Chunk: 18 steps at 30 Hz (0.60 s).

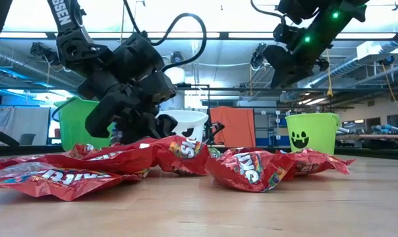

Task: Sort candy by brand, put in halloween buckets
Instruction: Put the green lollipop into the light green bucket

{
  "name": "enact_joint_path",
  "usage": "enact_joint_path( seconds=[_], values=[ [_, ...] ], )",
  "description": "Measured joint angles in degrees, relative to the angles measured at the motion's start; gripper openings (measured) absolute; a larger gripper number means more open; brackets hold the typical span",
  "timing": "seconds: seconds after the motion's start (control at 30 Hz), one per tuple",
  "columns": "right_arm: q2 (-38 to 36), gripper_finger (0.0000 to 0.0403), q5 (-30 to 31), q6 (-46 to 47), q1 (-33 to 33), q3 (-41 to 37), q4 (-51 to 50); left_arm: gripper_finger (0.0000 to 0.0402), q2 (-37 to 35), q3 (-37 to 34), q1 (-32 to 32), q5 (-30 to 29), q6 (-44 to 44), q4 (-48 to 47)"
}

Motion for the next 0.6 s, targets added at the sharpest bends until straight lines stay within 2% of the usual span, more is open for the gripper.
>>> enact_joint_path(
  seconds=[0.13, 0.27, 0.4, 0.6],
  values=[
    [0.0, 0.0194, -0.36, 0.0, 0.0, 0.0, 0.07, 0.0018, 0.0, 0.0, 0.74, 0.62, -0.16, 0.33],
    [0.0, 0.0194, -4.1, -0.54, 0.0, 0.0, 0.65, 0.0017, -0.24, -0.12, 1.29, 0.8, -1.7, 1.24],
    [1.28, 0.0194, -14.46, -3.38, 0.23, 0.0, 3.81, 0.0014, -1.22, -0.2, 1.88, -0.14, -4.75, 4.88],
    [8.21, 0.0194, -31.61, -12.86, 1.76, 0.0, 14.23, 0.0013, -4.71, -0.18, 2.55, -6.09, -9.12, 5.79]
  ],
)
